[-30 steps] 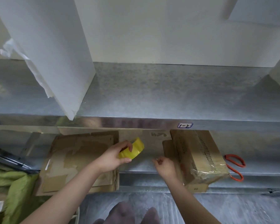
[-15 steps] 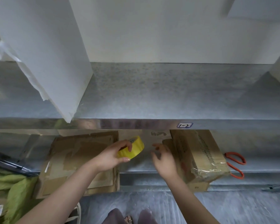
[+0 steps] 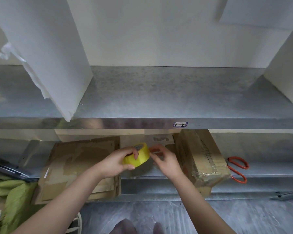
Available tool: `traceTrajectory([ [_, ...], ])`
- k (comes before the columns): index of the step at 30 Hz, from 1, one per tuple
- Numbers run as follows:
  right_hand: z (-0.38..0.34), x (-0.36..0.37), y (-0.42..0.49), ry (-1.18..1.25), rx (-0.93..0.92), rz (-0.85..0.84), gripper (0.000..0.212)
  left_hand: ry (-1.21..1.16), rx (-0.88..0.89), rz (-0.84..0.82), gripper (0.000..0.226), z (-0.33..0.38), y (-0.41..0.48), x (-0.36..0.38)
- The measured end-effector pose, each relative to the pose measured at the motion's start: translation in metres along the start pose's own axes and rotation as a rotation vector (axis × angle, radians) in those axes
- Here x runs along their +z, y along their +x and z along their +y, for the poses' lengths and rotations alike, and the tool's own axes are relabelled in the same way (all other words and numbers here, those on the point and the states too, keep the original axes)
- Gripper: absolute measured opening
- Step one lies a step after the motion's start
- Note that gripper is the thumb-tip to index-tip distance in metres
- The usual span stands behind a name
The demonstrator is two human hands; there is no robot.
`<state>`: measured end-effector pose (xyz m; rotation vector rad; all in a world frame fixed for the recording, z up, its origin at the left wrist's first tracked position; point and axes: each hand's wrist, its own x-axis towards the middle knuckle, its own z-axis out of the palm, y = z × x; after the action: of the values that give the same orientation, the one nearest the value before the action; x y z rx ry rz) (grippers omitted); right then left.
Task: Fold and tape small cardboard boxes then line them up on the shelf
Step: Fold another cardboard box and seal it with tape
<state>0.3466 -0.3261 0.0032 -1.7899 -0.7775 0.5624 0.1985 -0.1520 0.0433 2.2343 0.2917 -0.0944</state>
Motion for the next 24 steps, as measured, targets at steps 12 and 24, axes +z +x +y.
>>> traceTrajectory([
  [12,0.0,-0.007,0.008,-0.18,-0.111,-0.124,0.006,0.01,0.031,-0.032,0.033,0.007,-0.008,0.0],
  [24,0.004,-0.007,-0.011,-0.336,-0.204,-0.188,0.003,0.097,0.011,0.014,0.03,0.002,-0.009,0.005],
])
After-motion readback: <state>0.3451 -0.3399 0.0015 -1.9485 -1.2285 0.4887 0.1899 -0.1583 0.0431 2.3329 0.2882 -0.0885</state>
